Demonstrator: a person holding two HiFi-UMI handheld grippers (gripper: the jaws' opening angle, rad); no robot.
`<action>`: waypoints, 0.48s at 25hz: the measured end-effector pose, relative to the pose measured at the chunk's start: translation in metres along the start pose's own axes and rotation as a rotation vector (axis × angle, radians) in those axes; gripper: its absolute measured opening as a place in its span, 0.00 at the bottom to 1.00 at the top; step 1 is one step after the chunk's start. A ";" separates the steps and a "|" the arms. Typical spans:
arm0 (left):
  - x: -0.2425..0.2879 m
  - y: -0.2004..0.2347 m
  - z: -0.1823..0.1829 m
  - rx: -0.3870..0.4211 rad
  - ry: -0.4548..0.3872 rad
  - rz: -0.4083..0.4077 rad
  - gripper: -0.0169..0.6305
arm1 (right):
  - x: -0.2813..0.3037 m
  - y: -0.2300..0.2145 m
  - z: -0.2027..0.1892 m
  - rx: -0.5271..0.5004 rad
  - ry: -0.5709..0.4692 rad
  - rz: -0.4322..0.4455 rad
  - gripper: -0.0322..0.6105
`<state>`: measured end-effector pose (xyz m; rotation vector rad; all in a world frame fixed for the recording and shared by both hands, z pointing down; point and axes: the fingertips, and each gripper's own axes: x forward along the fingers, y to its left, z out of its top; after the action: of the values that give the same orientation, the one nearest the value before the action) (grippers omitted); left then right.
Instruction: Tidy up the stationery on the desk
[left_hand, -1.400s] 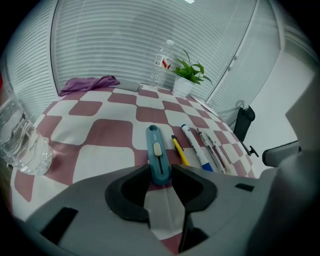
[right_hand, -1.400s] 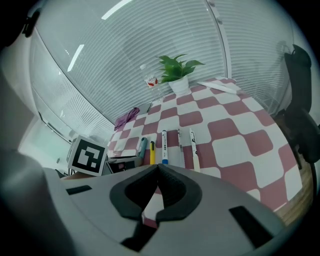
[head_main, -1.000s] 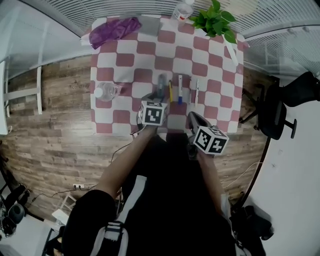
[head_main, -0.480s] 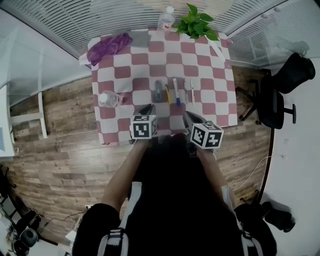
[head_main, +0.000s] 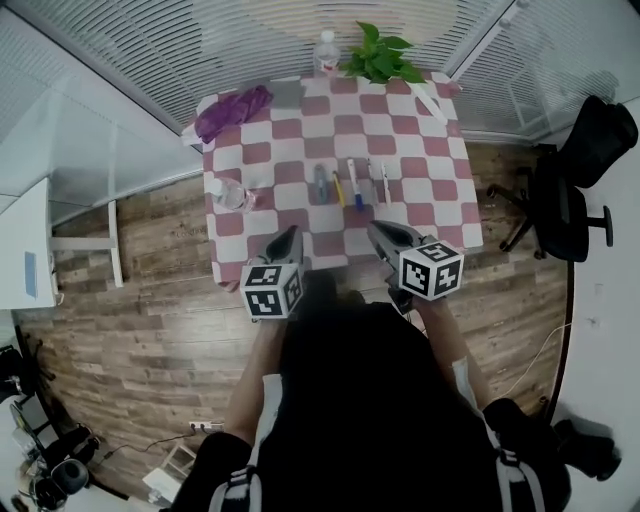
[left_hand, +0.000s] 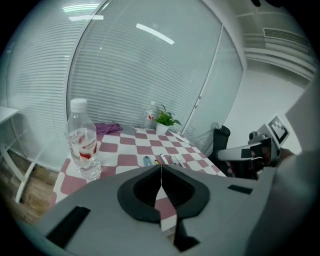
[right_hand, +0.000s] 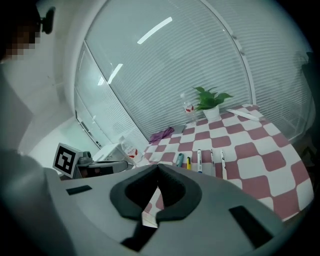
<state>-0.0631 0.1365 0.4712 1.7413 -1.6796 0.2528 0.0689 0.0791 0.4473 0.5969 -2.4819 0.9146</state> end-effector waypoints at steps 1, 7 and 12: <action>-0.008 -0.010 0.003 0.023 -0.014 -0.010 0.08 | -0.009 0.002 -0.001 -0.004 -0.014 0.021 0.08; -0.048 -0.078 0.013 0.149 -0.107 -0.070 0.08 | -0.068 0.007 -0.007 -0.049 -0.083 0.087 0.08; -0.082 -0.126 0.003 0.155 -0.153 -0.116 0.08 | -0.115 0.018 -0.024 -0.114 -0.099 0.122 0.08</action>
<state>0.0423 0.1905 0.3784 2.0098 -1.6966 0.2060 0.1594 0.1358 0.3953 0.4673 -2.6630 0.7985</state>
